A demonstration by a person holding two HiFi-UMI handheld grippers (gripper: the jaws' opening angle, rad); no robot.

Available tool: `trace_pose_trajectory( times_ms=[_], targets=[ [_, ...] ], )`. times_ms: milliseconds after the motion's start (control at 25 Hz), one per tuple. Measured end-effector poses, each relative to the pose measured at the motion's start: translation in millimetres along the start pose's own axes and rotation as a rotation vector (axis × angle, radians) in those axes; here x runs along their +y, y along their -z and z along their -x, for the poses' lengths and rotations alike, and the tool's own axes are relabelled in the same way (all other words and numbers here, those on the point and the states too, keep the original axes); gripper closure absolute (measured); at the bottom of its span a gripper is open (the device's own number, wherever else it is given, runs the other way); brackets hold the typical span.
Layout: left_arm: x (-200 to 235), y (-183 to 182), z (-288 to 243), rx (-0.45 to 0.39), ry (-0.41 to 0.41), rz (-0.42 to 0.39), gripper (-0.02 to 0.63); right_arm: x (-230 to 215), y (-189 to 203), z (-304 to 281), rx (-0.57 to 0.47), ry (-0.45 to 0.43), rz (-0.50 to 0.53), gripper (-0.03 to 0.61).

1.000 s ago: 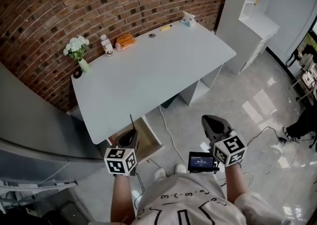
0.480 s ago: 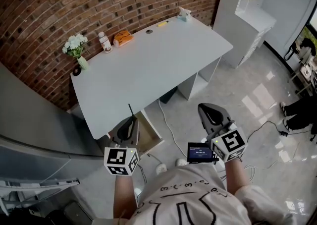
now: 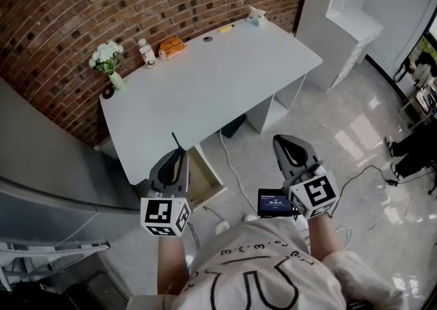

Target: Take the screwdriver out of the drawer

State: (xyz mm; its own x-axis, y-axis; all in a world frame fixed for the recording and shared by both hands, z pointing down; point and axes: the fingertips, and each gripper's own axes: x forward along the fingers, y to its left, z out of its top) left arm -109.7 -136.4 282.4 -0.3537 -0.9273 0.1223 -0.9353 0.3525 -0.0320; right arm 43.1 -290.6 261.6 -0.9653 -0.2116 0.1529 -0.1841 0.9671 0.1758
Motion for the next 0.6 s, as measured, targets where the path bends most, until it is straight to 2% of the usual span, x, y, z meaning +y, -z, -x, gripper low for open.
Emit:
trace_pose_trajectory(
  times_ms=[160, 600],
  targets=[
    [-0.5, -5.2, 2.5, -0.021, -0.008, -0.009, 0.552, 0.7, -4.9, 1.2, -0.043, 0.011, -0.001, 0.558],
    [2.8, -26.8, 15.0, -0.115, -0.04, -0.045, 0.552, 5.8, -10.8, 1.7, -0.039, 0.014, 0.005, 0.56]
  ],
)
